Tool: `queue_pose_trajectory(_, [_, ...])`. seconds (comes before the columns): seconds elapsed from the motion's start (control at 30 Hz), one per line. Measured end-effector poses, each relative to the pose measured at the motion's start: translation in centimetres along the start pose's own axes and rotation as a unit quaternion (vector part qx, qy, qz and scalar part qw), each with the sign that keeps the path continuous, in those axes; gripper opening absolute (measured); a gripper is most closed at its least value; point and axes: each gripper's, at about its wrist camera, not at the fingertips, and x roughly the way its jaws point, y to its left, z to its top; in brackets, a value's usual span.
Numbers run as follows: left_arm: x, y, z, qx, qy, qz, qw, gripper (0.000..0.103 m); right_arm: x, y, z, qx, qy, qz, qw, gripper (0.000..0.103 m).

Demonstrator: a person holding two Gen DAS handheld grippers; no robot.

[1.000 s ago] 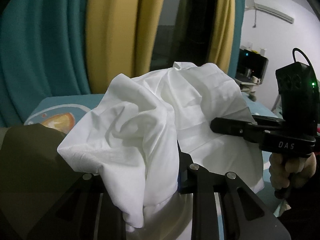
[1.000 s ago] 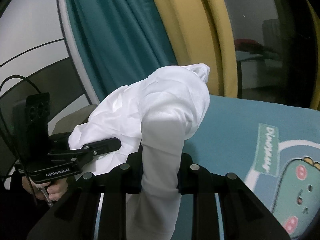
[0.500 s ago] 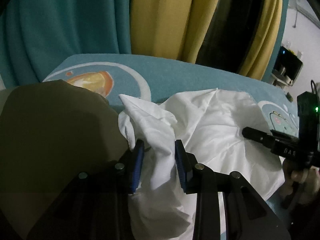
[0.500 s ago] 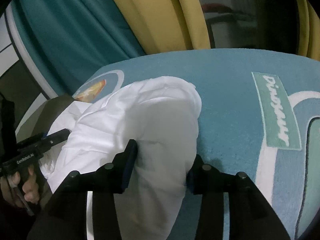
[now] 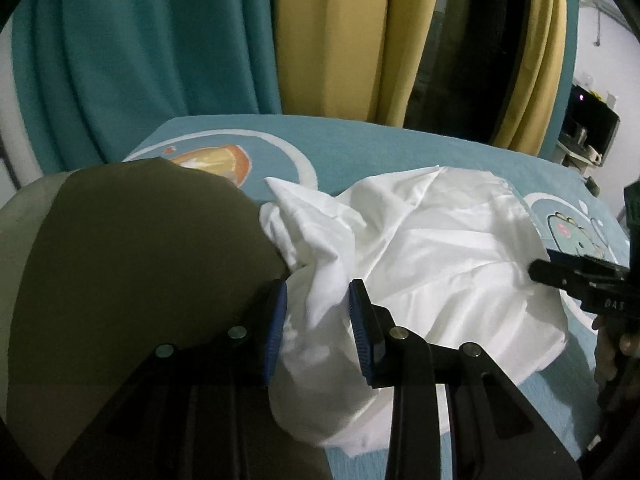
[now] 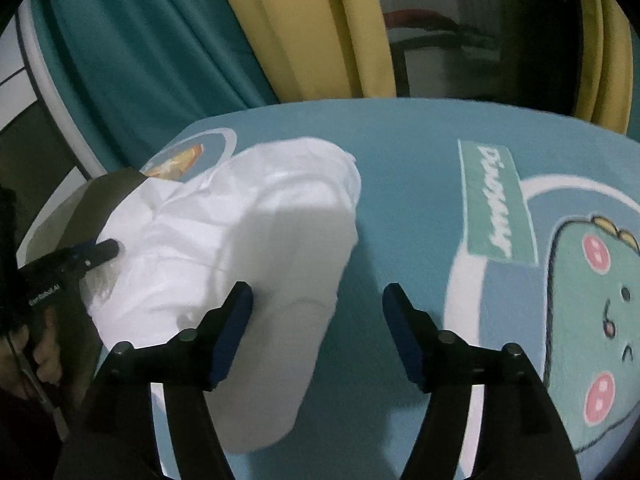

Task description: Fold large clothes

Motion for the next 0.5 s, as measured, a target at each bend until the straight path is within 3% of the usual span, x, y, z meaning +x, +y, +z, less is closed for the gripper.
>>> queue_pose_trajectory(0.5, [-4.4, -0.9, -2.8, -0.055, -0.041, 0.027, 0.9973, 0.034, -2.5, -2.6, -4.0, 0.026, 0.015, 0.001, 1.0, 0.072])
